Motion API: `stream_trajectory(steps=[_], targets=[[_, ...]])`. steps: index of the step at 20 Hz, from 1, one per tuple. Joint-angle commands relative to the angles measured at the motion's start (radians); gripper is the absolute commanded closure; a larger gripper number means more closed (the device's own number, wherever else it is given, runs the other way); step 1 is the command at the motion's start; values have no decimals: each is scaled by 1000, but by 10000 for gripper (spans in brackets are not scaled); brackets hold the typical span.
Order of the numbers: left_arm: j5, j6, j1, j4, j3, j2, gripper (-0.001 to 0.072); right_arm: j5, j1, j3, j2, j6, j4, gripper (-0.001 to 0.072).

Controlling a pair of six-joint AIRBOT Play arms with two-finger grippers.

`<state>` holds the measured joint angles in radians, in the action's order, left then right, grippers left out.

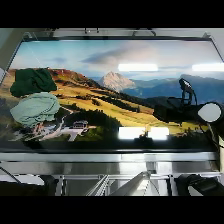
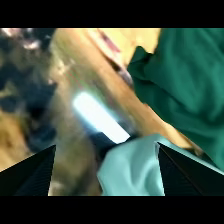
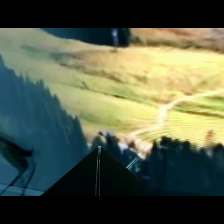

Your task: Fold the shirts.

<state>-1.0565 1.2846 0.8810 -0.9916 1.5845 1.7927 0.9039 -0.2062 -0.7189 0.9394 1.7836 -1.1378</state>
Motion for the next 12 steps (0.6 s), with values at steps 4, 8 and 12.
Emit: stream_trajectory(steps=[4, 8, 12], targets=[[3, -108, -134, 249, 291, 328, 13, -17, -1, 0, 56, 0, 93, 692], [-114, -106, -230, 262, 454, 441, 406, -14, -1, 0, 89, 0, 107, 692], [-187, -111, -294, 398, 468, 352, 700, -14, -1, 0, 95, 0, 114, 693]])
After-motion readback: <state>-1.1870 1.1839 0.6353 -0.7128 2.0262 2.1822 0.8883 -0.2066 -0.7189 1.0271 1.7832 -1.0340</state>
